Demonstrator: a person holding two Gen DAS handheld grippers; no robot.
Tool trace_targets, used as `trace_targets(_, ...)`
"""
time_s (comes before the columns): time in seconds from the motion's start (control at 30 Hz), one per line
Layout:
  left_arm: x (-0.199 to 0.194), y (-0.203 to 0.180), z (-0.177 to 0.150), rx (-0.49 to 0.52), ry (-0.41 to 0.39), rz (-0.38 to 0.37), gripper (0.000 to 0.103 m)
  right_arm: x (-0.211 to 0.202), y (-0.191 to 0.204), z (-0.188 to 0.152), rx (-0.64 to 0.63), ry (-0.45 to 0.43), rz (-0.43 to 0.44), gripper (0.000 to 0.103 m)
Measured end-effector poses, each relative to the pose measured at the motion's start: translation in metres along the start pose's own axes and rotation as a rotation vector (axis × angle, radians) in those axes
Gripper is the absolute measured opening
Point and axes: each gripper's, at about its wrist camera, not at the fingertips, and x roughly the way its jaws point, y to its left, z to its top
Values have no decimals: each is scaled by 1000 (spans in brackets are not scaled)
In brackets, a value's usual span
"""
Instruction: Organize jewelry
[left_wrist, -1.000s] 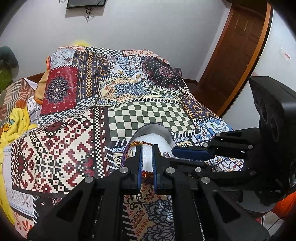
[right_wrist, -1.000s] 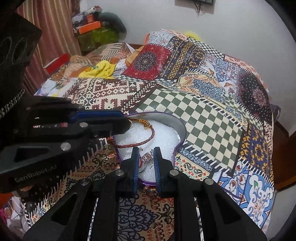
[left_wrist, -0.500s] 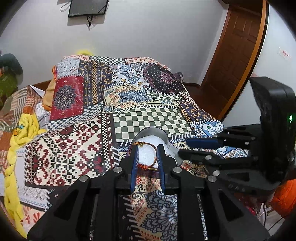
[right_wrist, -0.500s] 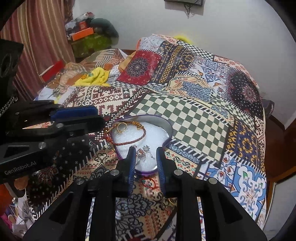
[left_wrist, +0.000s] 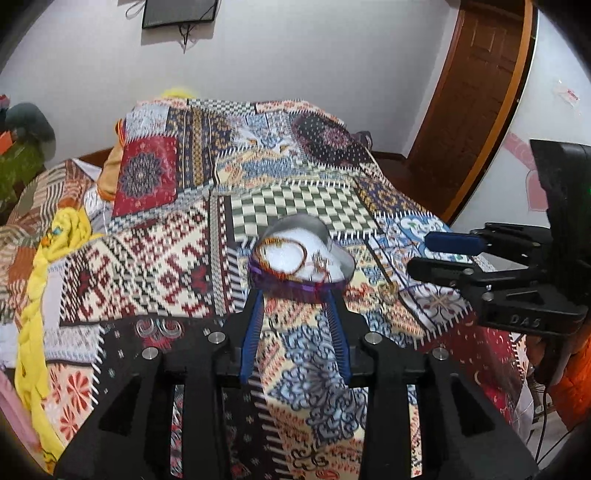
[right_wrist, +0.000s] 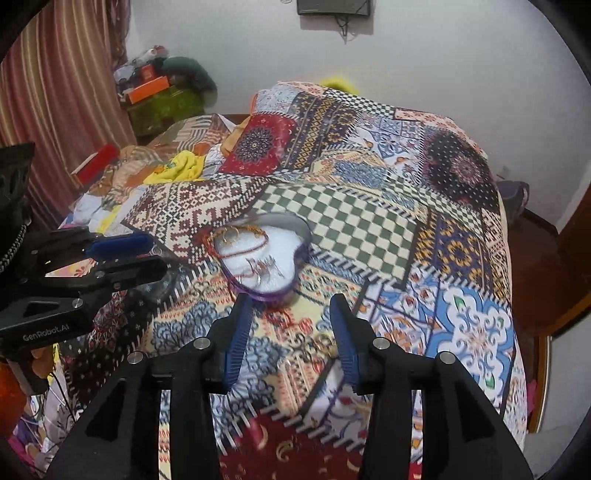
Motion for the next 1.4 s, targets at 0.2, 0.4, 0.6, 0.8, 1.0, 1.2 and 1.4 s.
trace_targets(0.2, 16, -12, -14, 15, 64, -15, 34, -2, -10, -20, 32, 12, -30, 40)
trace_targets(0.4, 41, -30, -19, 57, 110, -31, 34, 4, -28, -40, 78, 48, -35, 40)
trace_targets(0.6, 68, -40, -17, 79, 146, -45, 34, 13, -38, -51, 95, 85, -26, 40)
trace_targets(0.8, 79, -42, -14, 87, 141, -42, 34, 22, -36, -51, 75, 94, 4, 40)
trace_targets(1.0, 86, -38, -10, 71, 135, -46, 34, 32, -42, -42, 105, 86, 42, 40)
trace_targets(1.2, 91, -36, -6, 61, 134, -63, 34, 46, -44, -35, 108, 105, 67, 39)
trace_targets(1.4, 94, -36, -4, 55, 130, -82, 34, 51, -50, -33, 123, 105, 74, 31)
